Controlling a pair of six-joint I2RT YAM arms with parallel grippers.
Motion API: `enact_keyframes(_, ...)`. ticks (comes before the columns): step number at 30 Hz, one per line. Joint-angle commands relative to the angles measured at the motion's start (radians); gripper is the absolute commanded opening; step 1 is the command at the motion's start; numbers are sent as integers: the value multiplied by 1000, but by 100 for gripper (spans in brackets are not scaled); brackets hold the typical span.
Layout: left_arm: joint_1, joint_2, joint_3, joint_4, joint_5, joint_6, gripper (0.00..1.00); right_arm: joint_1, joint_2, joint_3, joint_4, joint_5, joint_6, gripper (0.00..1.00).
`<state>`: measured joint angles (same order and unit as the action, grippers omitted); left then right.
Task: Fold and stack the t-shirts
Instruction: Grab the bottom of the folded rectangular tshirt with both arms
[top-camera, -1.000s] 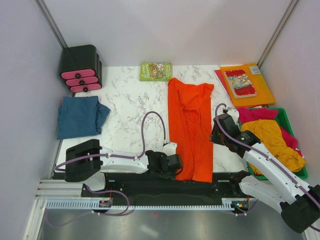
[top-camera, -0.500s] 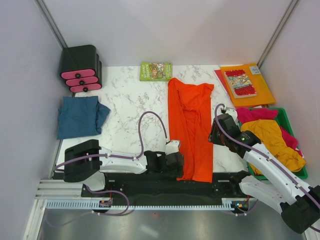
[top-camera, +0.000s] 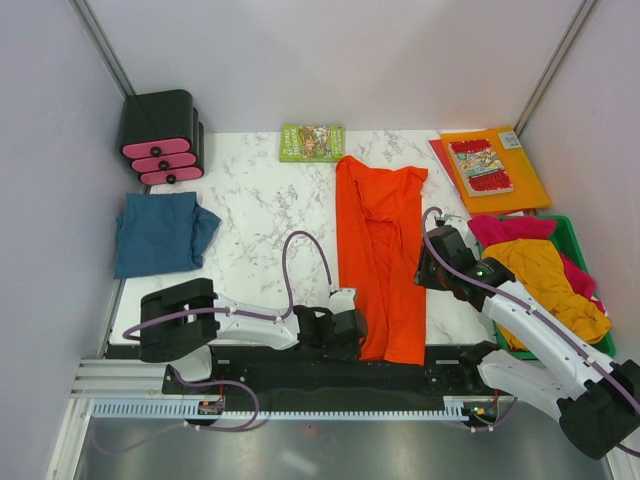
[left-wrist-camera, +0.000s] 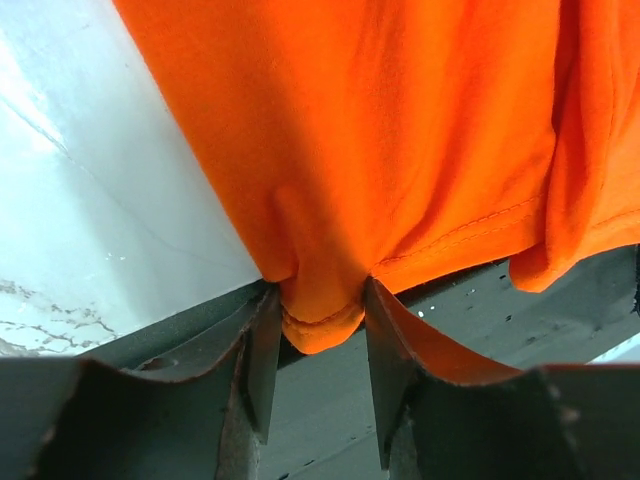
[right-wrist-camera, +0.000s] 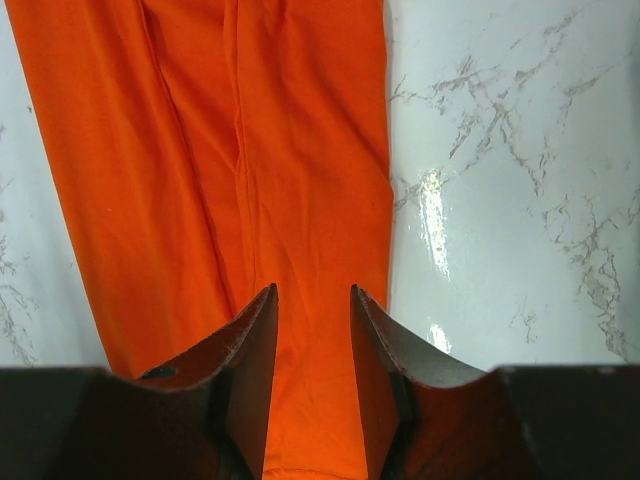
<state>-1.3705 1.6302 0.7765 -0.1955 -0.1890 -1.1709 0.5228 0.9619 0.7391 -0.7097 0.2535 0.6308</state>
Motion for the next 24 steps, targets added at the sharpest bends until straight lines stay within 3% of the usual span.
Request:
enact_keyframes(1, -10, -3, -3, 16, -6, -39, 45, 5, -12, 11, 30, -14, -14, 42)
enact_keyframes(3, -12, -9, 6, -5, -13, -32, 49, 3, -15, 17, 27, -16, -14, 43)
enact_keyframes(5, -21, -19, 21, -54, -32, -32, 60, 3, -20, 22, 23, -16, -13, 43)
enact_keyframes(8, -29, -56, 3, -87, -50, -44, 66, 3, -20, 22, 21, -17, -13, 43)
enact_keyframes(12, -30, -107, -58, -87, -72, -84, 65, 3, -20, 16, 23, -19, -6, 43)
enact_keyframes(18, -29, -122, -103, -85, -98, -124, 54, 3, -14, 9, 38, -26, 3, 43)
enact_keyframes(24, -24, -92, -99, -33, -112, -90, 52, 3, -8, 2, 50, -36, 7, 43)
